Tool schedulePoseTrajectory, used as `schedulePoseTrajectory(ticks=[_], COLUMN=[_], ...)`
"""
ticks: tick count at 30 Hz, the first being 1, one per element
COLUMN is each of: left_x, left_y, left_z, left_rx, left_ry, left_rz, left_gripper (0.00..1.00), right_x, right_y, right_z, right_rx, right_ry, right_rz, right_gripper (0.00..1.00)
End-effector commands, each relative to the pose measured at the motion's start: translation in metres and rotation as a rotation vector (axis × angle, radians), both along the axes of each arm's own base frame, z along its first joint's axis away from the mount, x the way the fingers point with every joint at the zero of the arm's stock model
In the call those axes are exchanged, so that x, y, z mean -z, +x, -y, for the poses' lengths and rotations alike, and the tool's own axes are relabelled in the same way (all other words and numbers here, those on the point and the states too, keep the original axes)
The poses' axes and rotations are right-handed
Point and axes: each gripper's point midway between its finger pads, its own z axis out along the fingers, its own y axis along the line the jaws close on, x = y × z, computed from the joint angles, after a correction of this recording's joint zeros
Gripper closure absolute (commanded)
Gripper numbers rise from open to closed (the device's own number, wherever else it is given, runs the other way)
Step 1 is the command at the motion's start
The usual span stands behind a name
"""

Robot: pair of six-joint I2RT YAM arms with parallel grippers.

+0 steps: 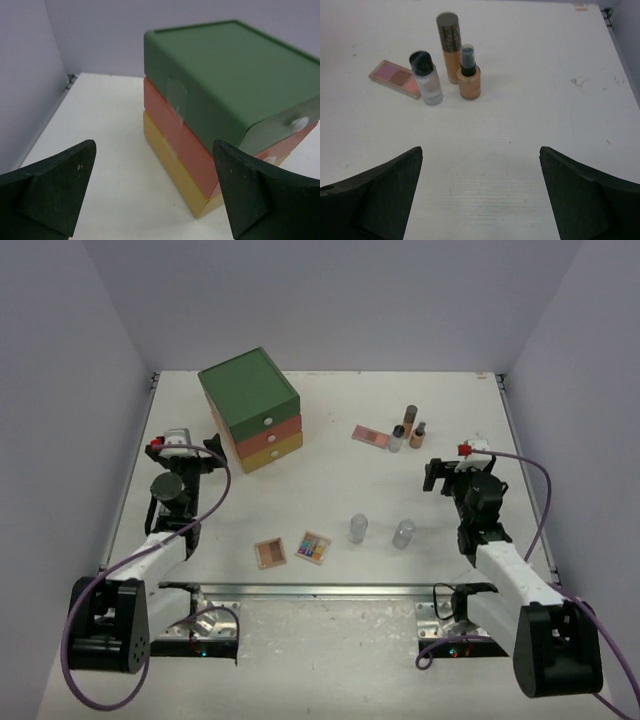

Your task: Organize the makeup

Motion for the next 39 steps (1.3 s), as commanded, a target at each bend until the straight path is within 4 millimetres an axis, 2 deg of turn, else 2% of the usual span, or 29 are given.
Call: schedulePoseTrajectory(ticks=[1,2,4,7,9,11,13,15,16,17,18,20,23,25,27,28,29,31,32,33,36,39], left_x=[-0.031,-0.042,-0.058,-0.069,-0.066,-0.060,-0.083,-0.073,-0.086,-0.095,-0.097,-0.100,-0.104,-0.110,-0.098,-0.097,-0.100,-0.101,-0.103,-0.094,-0.085,-0.078], left_y=[-0.011,-0.016,-0.018,-0.014,-0.001,0.010,0.023,0.027,0.028,0.031,0.032,0.033,0.041,0.046,0.056,0.064,0.069,0.079,0.084,0.092,0.110,0.120], left_z=[0.010,0.015,0.020,0.024,0.022,0.019,0.013,0.012,0.015,0.018,0.023,0.028,0.036,0.039,0.039,0.036,0.031,0.027,0.015,0.010,0.000,-0.001], left_rx=[0.061,0.085,0.117,0.143,0.143,0.142,0.121,0.141,0.160,0.183,0.214,0.245,0.284,0.302,0.311,0.299,0.275,0.256,0.229,0.221,0.214,0.213], left_ry=[0.064,0.081,0.104,0.117,0.123,0.166,0.205,0.246,0.258,0.270,0.275,0.280,0.247,0.243,0.241,0.242,0.236,0.205,0.184,0.148,0.054,0.015], left_rz=[0.027,0.042,0.042,-0.017,-0.144,-0.265,-0.336,-0.436,-0.436,-0.426,-0.426,-0.427,-0.436,-0.443,-0.493,-0.506,-0.503,-0.509,-0.509,-0.539,-0.581,-0.605], left_gripper=[0.00,0.00,0.00,0.00,0.00,0.00,0.00,0.00,0.00,0.00,0.00,0.00,0.00,0.00,0.00,0.00,0.00,0.00,0.00,0.02,0.15,0.23], right_x=[-0.033,-0.044,-0.047,-0.066,-0.073,-0.086,-0.107,-0.118,-0.124,-0.127,-0.128,-0.128,-0.129,-0.147,-0.131,-0.130,-0.137,-0.140,-0.134,-0.135,-0.129,-0.125], right_y=[-0.002,-0.004,-0.010,-0.010,-0.014,-0.012,-0.003,0.000,0.006,0.010,0.011,0.017,0.023,0.029,0.036,0.045,0.049,0.060,0.062,0.068,0.081,0.089], right_z=[-0.019,-0.026,-0.036,-0.051,-0.069,-0.084,-0.105,-0.134,-0.141,-0.158,-0.176,-0.197,-0.258,-0.290,-0.328,-0.345,-0.356,-0.377,-0.383,-0.391,-0.402,-0.409], right_rx=[-0.137,-0.185,-0.252,-0.319,-0.388,-0.420,-0.421,-0.451,-0.429,-0.443,-0.470,-0.487,-0.560,-0.608,-0.651,-0.653,-0.656,-0.643,-0.638,-0.630,-0.584,-0.575], right_ry=[-0.049,-0.052,-0.043,0.002,0.088,0.145,0.135,0.103,0.111,0.129,0.137,0.137,0.112,0.136,0.142,0.151,0.161,0.162,0.147,0.150,0.179,0.204], right_rz=[-0.064,-0.075,-0.112,-0.116,-0.156,-0.167,-0.151,-0.138,-0.128,-0.139,-0.151,-0.177,-0.212,-0.183,-0.212,-0.210,-0.191,-0.158,-0.161,-0.130,-0.098,-0.087], right_gripper=[0.01,0.01,0.03,0.12,0.26,0.34,0.46,0.55,0.56,0.56,0.57,0.56,0.51,0.48,0.48,0.48,0.48,0.49,0.50,0.51,0.54,0.59])
